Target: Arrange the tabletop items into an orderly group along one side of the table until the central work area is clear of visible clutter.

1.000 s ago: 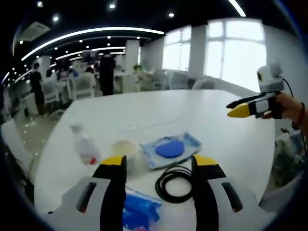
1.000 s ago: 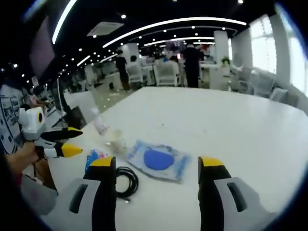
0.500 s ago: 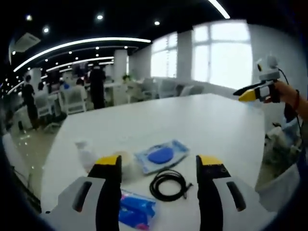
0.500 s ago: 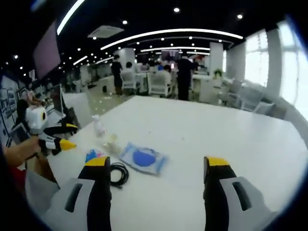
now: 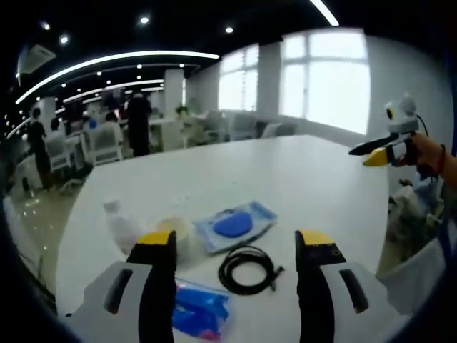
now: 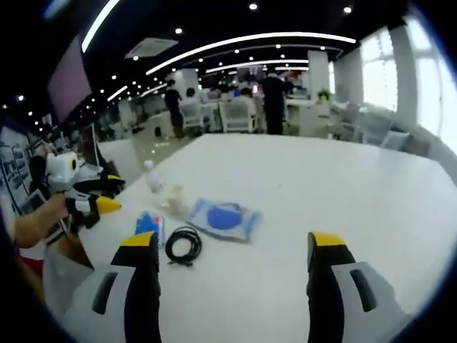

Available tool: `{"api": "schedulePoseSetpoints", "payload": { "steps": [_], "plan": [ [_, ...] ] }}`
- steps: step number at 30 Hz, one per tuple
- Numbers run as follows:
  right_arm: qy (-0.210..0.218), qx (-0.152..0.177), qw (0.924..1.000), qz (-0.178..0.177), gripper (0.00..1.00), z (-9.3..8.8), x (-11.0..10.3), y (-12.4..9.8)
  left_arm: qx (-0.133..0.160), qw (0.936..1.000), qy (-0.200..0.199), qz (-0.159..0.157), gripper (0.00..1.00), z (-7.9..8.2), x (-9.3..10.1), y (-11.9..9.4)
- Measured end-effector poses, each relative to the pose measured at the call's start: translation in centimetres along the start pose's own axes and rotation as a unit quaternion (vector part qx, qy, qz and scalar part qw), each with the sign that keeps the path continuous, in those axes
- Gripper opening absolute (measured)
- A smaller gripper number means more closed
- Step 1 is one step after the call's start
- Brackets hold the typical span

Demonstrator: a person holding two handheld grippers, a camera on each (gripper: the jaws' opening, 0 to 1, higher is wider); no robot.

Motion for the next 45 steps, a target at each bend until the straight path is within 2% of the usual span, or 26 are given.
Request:
{"api": "schedulePoseSetpoints", "payload": {
  "steps": [12,16,21,24,28,31,38,42,45],
  "plan": [
    [0.029,-0.033,0.9978,0.05,0.86,-3.3,-1.8,5.7,-0.027,0.9996,-0.009,0.003,0.68,-2.8,-2.3,1.3],
    [0.042,-0.041,0.9964,0.062,0.86,-4.5,-2.1,7.3,-0.018,0.9998,0.002,0.009,0.7,-3.5,-3.1,1.7],
    [0.061,-0.051,0.9944,0.07,0.85,-6.3,-2.6,9.1,-0.002,0.9998,-0.017,0.007,0.76,-4.1,-3.9,2.2],
    [0.067,-0.063,0.9929,0.076,0.85,-7.7,-2.8,10.4,0.003,0.9998,-0.008,0.016,0.74,-4.7,-4.2,2.1],
    [0.061,-0.08,0.9919,0.077,0.85,-9.3,-3.4,11.6,0.015,0.9995,-0.025,0.015,0.79,-5.1,-4.4,2.1],
    [0.06,-0.093,0.9906,0.08,0.84,-10.4,-3.9,12.4,0.004,0.9997,-0.022,0.011,0.8,-5.7,-4.4,2.1],
    [0.075,-0.113,0.9867,0.089,0.81,-12.9,-5.8,14.4,-0.014,0.9999,0.0,0.007,0.94,-6.7,-4.1,1.5],
    [0.074,-0.116,0.9864,0.089,0.77,-13.8,-6.8,15.3,-0.013,0.9999,0.008,0.004,0.99,-6.9,-3.8,1.2],
    [0.077,-0.123,0.9853,0.09,0.76,-14.4,-7.3,15.8,-0.015,0.9999,0.003,0.001,0.99,-7.0,-3.6,1.0]
  ]
}}
Point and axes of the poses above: the point that each gripper's makers call its tool centre point, and the gripper's own axes: y roughly forward along the fingers, x roughly to its right, z roughly out of its top, the point moved 6 cm from there along -y, roughly backward along the fingers, and after that the axes turned 11 degrees about x, right-handed, at the moved point
